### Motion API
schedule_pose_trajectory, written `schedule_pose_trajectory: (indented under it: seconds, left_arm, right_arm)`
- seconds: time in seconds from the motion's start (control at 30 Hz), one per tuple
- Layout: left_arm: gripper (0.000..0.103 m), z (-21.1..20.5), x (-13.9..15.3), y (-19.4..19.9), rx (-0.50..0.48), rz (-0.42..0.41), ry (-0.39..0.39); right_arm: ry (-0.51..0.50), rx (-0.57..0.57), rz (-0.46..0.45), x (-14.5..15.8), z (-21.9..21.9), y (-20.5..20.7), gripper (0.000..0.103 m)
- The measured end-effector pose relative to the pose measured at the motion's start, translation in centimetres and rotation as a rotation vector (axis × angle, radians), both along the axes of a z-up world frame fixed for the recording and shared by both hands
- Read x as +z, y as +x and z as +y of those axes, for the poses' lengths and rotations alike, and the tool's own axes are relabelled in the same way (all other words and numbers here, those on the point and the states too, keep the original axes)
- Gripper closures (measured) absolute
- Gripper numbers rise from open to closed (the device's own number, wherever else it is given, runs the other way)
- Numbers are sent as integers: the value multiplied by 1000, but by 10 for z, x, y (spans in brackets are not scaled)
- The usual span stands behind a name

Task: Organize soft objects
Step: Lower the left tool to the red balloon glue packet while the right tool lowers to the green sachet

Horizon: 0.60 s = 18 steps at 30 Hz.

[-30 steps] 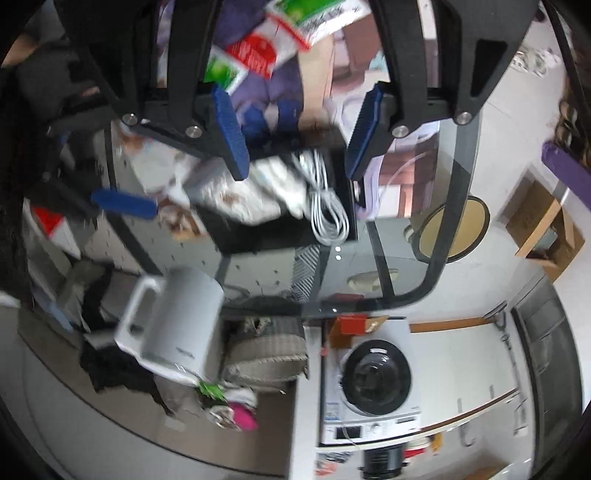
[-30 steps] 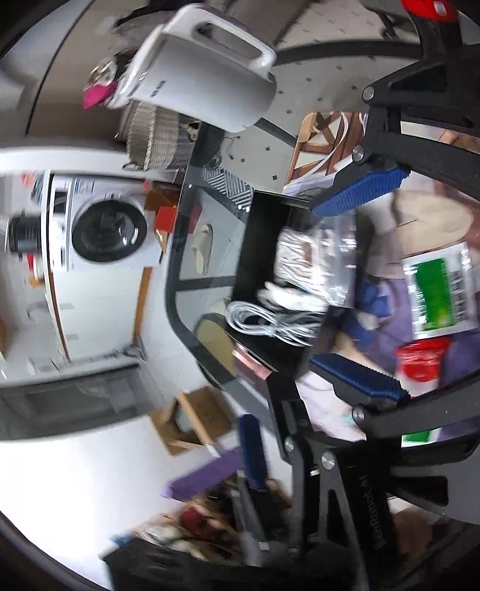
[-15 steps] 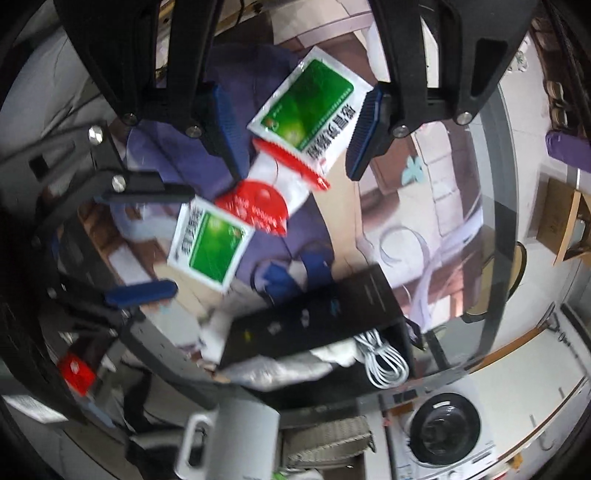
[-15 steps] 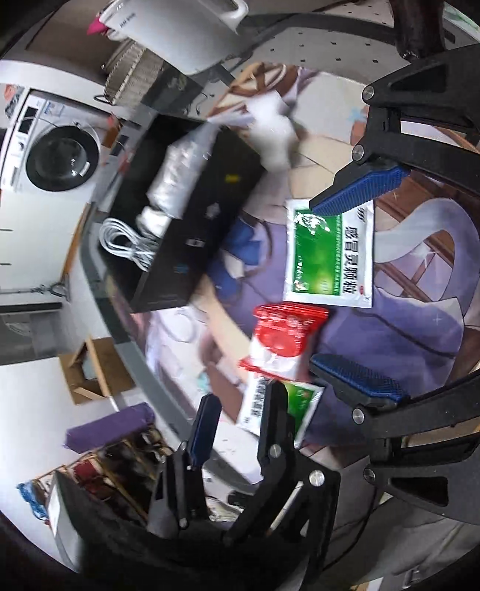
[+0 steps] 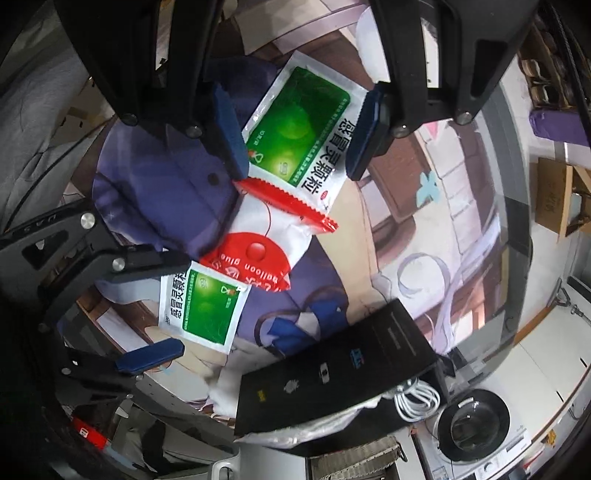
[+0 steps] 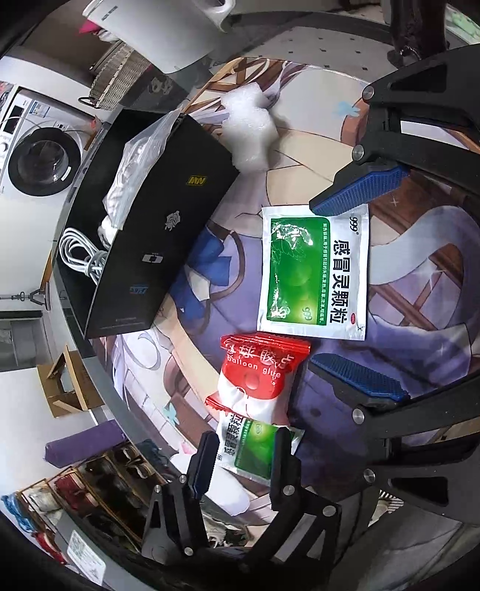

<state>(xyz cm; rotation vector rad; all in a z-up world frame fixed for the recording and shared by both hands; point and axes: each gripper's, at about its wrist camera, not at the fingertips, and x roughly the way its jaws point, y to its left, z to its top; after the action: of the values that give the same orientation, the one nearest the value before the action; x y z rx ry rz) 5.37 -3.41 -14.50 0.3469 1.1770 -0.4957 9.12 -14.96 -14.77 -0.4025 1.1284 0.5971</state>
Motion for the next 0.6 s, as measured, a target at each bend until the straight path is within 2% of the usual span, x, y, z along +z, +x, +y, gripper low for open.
schedule_pose_trajectory:
  seconds: [0.2,0.33,0.6]
  left_arm:
    - [42,-2,-5,4,-7,-20,7]
    - [24,0,-8,7,22,-16,3]
    - [23,-1,-10,4,18,-12,-7]
  right_arm:
    - [-14,-9,15,-9,3,9,24]
    - [-12,-19,45,-20,4,16,24]
    - [-17,-20,40,-26,7,21,17]
